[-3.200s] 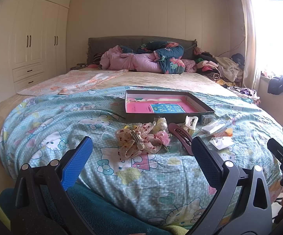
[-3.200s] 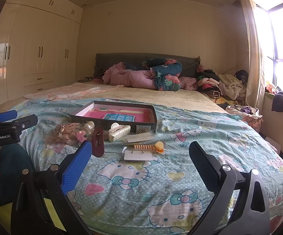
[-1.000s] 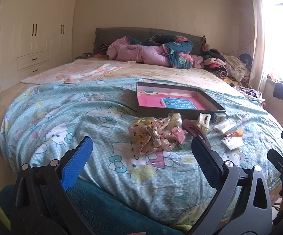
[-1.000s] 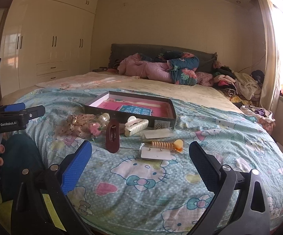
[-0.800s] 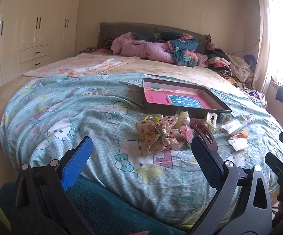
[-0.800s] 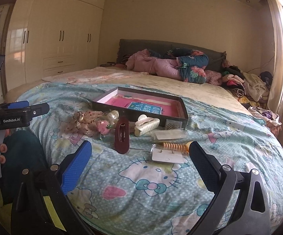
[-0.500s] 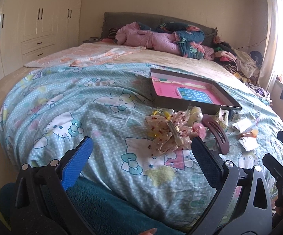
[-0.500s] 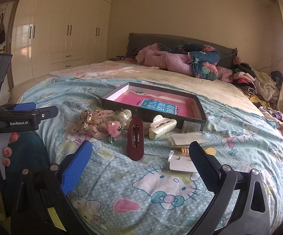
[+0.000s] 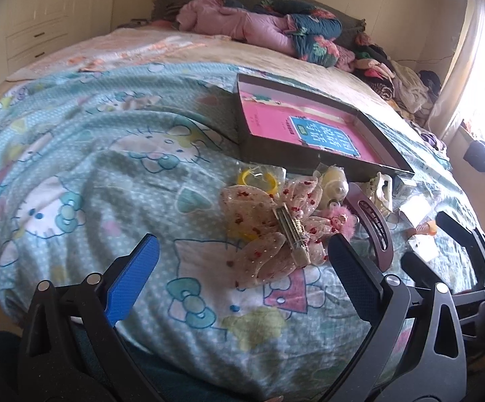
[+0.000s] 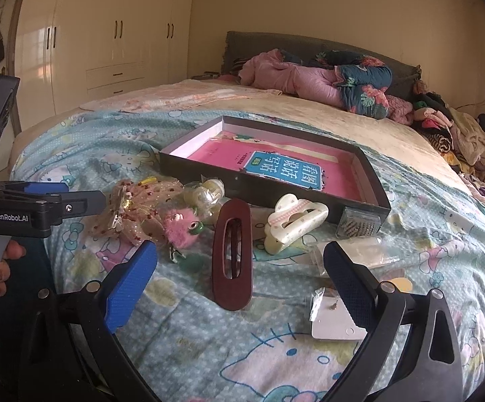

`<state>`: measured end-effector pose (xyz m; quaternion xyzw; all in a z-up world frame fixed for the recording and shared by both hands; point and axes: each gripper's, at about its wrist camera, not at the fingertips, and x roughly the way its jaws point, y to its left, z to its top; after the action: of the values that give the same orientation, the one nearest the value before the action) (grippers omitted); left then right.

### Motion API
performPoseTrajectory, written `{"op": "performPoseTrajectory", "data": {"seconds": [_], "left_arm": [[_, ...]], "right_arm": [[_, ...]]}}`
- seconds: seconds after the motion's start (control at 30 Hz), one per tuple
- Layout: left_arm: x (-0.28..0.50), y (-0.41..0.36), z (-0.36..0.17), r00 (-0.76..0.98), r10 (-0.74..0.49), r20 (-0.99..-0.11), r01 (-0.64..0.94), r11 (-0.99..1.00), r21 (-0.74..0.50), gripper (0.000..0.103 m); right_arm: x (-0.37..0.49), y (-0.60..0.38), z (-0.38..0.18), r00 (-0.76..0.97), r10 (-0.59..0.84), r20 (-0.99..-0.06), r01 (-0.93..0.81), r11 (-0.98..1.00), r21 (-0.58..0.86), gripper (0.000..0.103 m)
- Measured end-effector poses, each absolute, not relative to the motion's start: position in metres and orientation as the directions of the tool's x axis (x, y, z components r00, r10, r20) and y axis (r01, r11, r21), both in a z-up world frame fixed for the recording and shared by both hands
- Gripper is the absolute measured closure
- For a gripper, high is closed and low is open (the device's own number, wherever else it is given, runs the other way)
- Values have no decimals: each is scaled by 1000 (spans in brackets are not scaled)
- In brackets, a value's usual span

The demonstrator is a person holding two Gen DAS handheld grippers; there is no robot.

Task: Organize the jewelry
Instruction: 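Grasp the pink polka-dot bow clip with the left tool while the right tool grasps the maroon hair claw, then lower the bow clip into the tray with the left tool while the right tool drops the maroon claw there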

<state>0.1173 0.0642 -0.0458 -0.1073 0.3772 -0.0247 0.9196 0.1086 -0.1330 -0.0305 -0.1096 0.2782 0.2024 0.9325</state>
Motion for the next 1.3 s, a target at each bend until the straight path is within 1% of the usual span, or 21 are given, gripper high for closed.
{"op": "performPoseTrajectory", "data": {"seconds": [0.03,0.07,0.13,0.23,0.3,0.33,0.4,0.47,0.5,0.53,0.57,0.6,0.63,0.7,0.8,0.87,1.13,1.3], "left_arm": [[120,63,-47,709,-132,-693,-33,975,-220,11],[123,62,-48,703,-141,-697,-27,974,-225,11],[130,61,-50,694,-153,-703,-23,972,-234,11],[139,60,-52,682,-181,-708,-20,964,-265,11],[146,58,-56,669,-190,-719,-20,962,-274,17],[148,56,-58,661,-194,-725,-18,962,-274,18],[153,52,-63,643,-191,-742,-25,963,-269,25],[156,50,-66,636,-189,-748,-28,963,-267,30],[156,50,-67,635,-192,-748,-25,963,-269,34],[156,49,-67,636,-198,-746,-19,962,-272,36],[156,48,-67,636,-205,-744,-11,961,-275,42],[156,47,-67,635,-208,-744,-5,962,-274,47],[156,46,-67,634,-211,-744,1,962,-272,49],[156,44,-68,632,-226,-741,20,961,-276,67],[152,42,-66,639,-252,-727,51,957,-287,80],[147,42,-62,652,-264,-711,72,955,-288,85],[128,37,-41,686,-259,-680,113,961,-252,87],[123,41,-32,699,-240,-673,103,966,-236,87]], "right_arm": [[113,-132,-33,756,318,-572,-442,892,-88,8],[117,-131,-36,749,319,-581,-445,891,-85,14],[126,-130,-41,729,321,-605,-454,888,-76,21],[137,-128,-48,699,333,-633,-466,883,-51,26],[142,-126,-52,685,342,-644,-477,878,-42,29],[145,-124,-53,677,343,-651,-480,877,-36,33],[151,-124,-57,663,346,-664,-478,878,-20,38],[156,-124,-60,649,349,-676,-475,880,-3,49],[158,-124,-62,645,346,-681,-473,881,-1,51],[159,-124,-63,641,345,-686,-472,881,2,57],[160,-124,-65,635,349,-689,-474,880,9,62],[160,-124,-66,633,353,-689,-475,880,14,64],[160,-124,-67,635,352,-687,-474,880,13,71],[158,-124,-66,639,356,-682,-477,879,13,71],[155,-127,-64,638,374,-673,-480,877,32,71],[151,-131,-62,637,382,-669,-480,876,43,71],[132,-153,-43,655,400,-640,-462,883,79,71],[126,-171,-33,677,387,-626,-433,897,86,71]]}}
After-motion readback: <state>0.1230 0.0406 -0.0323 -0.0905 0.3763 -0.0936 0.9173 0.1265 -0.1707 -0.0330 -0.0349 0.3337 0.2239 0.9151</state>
